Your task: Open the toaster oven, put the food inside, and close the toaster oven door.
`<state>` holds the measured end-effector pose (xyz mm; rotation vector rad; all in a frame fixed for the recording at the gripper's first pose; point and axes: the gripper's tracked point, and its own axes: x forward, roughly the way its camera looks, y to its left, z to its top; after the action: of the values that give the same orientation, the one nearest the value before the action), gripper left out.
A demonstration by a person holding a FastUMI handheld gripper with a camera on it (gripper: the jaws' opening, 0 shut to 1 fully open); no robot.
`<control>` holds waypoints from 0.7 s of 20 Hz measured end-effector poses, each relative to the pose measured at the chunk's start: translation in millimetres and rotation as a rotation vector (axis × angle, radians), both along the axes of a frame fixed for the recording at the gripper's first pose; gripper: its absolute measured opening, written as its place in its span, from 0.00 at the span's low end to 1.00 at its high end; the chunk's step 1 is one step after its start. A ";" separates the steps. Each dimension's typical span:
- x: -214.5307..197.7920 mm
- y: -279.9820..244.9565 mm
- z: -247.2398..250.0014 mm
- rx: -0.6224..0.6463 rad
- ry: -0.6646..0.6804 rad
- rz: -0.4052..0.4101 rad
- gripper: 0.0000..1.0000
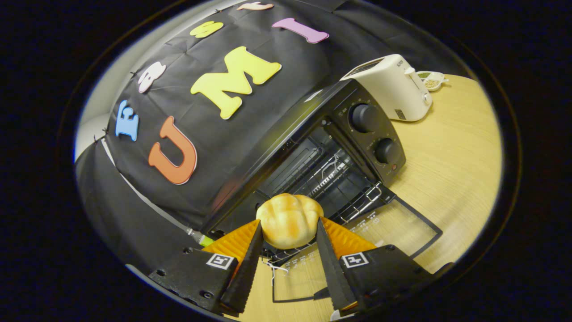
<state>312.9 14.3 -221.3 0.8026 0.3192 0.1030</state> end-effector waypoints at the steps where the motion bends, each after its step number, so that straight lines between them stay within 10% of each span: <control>1: 9.2 2.3 -1.5 -0.009 0.006 0.000 0.73; 14: 84.2 12.2 -14.2 -0.002 0.001 -0.043 0.77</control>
<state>397.1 26.6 -235.5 0.8075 0.3023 0.0618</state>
